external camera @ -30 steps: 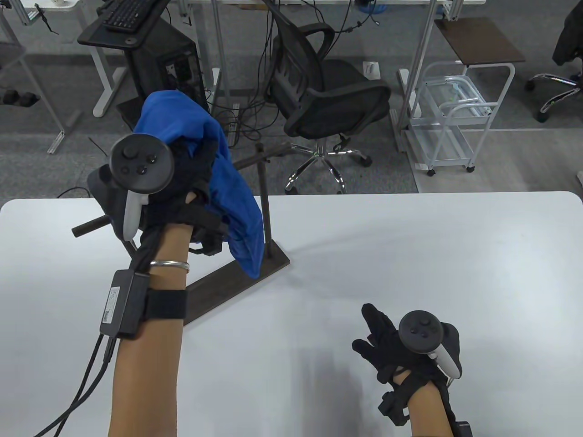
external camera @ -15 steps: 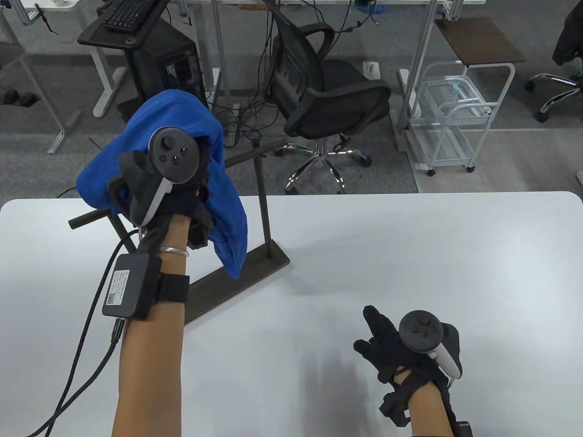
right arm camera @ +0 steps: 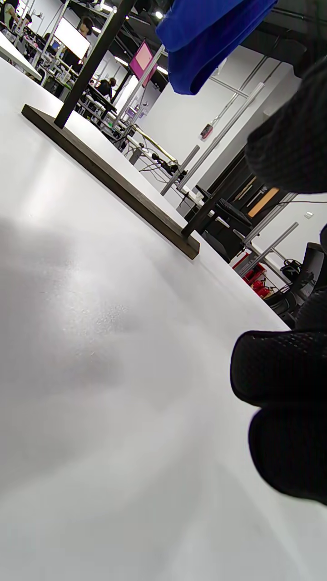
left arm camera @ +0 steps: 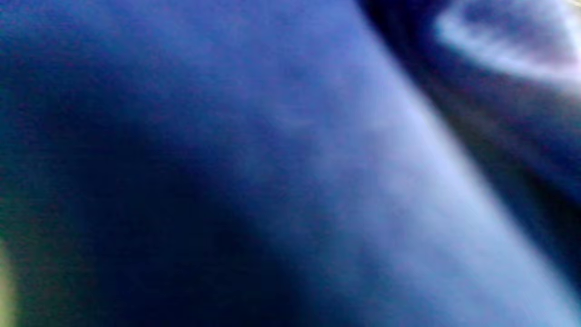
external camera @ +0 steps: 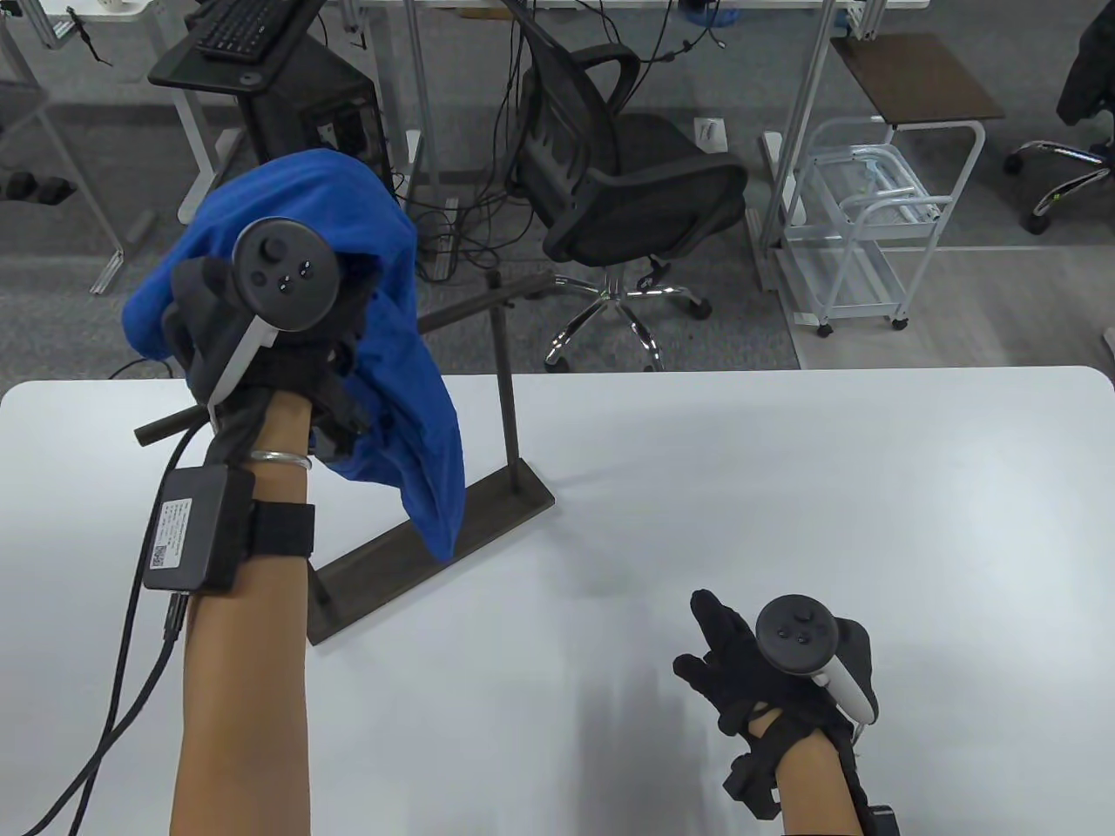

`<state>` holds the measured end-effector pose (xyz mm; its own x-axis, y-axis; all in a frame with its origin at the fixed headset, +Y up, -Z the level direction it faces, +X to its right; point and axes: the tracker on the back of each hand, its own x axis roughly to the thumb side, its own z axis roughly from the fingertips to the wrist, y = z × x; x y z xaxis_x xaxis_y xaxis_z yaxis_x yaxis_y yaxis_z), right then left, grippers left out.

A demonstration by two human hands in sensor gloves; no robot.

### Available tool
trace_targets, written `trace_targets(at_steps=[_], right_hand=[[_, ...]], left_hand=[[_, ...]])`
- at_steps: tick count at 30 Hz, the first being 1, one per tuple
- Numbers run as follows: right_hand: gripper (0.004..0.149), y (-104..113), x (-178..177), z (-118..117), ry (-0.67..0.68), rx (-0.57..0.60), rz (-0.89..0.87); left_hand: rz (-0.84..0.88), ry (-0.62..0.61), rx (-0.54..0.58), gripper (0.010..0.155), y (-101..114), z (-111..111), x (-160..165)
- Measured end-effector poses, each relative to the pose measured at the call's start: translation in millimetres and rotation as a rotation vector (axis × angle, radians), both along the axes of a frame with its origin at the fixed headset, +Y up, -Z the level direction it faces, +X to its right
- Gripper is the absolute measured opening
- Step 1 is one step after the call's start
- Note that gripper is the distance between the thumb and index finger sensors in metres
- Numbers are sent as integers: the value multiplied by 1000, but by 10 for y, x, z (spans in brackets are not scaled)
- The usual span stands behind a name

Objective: Hang t-shirt on desktop hanging rack

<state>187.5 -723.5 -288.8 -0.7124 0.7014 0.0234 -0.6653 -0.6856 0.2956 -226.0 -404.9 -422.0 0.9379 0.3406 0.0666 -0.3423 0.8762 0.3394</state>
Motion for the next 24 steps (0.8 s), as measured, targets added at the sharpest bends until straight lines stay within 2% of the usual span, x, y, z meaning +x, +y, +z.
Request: trace_targets(at_steps=[2, 4, 8, 13, 15, 17, 18, 24], right_hand=[[77, -13, 18, -1, -6, -12, -7], [77, -20, 31, -2, -9, -16, -11], [76, -24, 40, -8, -10, -22, -18], [76, -31, 42, -10, -9, -33, -15], [76, -34, 47, -8, -10, -43, -15], [76, -36, 63, -6, -19, -43, -18], [77, -34, 70, -5, -23, -42, -20], [77, -64, 78, -26, -18, -58, -29]], left_hand=[[97, -10, -41, 68, -72, -59, -18], [121, 2, -76, 68, -126, -111, -25], [108, 56, -208, 70, -216, -186, -19], [68, 174, -274, 74, -265, -195, -59], [62, 206, -372, 80, -287, -207, -81], [71, 239, -552, 85, -311, -197, -115], [70, 234, -575, 86, -307, -187, -123], [-49, 315, -369, 80, -137, -17, -110]])
